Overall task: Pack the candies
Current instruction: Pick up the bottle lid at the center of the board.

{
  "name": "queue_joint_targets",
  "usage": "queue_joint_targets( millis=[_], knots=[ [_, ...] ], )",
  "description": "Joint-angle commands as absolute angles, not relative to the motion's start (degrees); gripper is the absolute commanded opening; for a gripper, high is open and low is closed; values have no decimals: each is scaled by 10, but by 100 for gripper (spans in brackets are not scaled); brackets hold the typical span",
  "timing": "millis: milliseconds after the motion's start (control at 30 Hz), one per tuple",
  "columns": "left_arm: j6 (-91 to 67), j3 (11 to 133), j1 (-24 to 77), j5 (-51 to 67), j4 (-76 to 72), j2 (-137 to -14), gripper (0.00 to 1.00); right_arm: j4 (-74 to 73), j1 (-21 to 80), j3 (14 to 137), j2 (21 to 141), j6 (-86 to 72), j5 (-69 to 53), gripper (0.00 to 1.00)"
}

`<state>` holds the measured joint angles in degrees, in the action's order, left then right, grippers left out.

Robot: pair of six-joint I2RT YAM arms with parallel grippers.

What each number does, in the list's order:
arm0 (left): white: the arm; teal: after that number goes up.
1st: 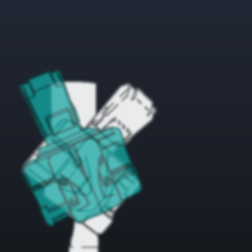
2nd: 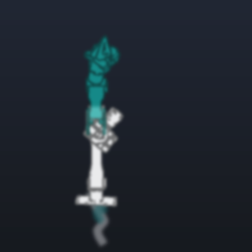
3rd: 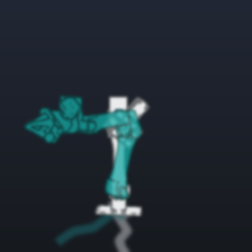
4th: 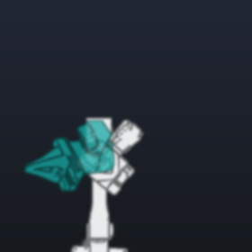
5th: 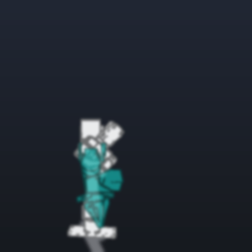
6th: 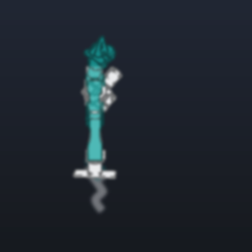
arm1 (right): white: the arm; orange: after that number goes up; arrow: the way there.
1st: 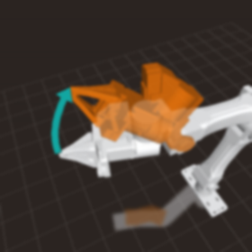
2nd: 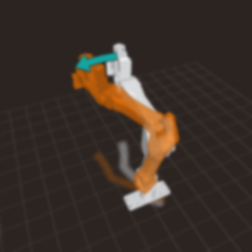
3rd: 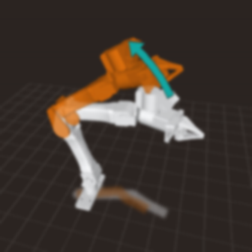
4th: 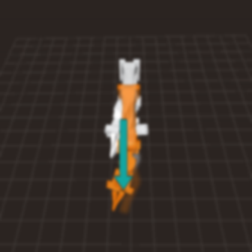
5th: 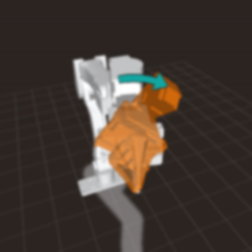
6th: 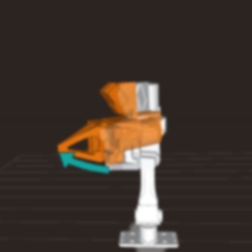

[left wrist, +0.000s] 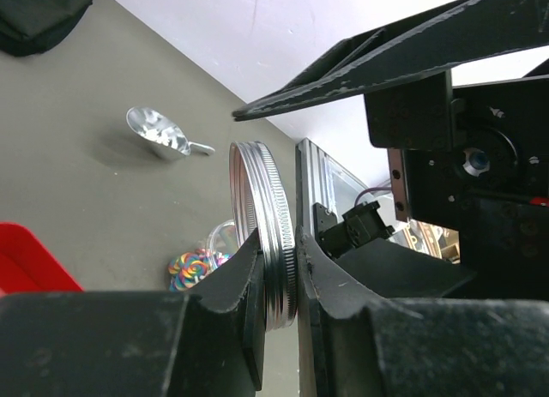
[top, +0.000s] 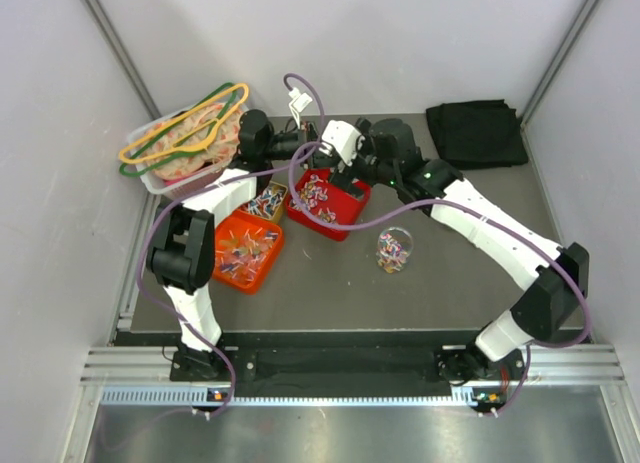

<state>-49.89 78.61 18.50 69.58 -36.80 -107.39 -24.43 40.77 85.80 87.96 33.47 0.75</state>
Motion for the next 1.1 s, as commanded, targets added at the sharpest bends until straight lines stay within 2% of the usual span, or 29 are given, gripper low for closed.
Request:
queue_joint_targets(
  millis=[0, 567, 767, 1067],
  knots=[
    [-517, 793, 189, 704, -419, -1074, 0, -225, 419, 896, 888, 336, 5, 99],
    [-540, 798, 189, 708, -446, -1085, 0, -219, 426, 887, 901, 343, 13, 99],
    [-538, 796, 189, 710, -448, -1087, 0, -219, 426, 890, 902, 342, 14, 93],
    [-570, 799, 189, 715, -485, -1092, 0, -215, 426, 883, 909, 345, 18, 93]
  ],
)
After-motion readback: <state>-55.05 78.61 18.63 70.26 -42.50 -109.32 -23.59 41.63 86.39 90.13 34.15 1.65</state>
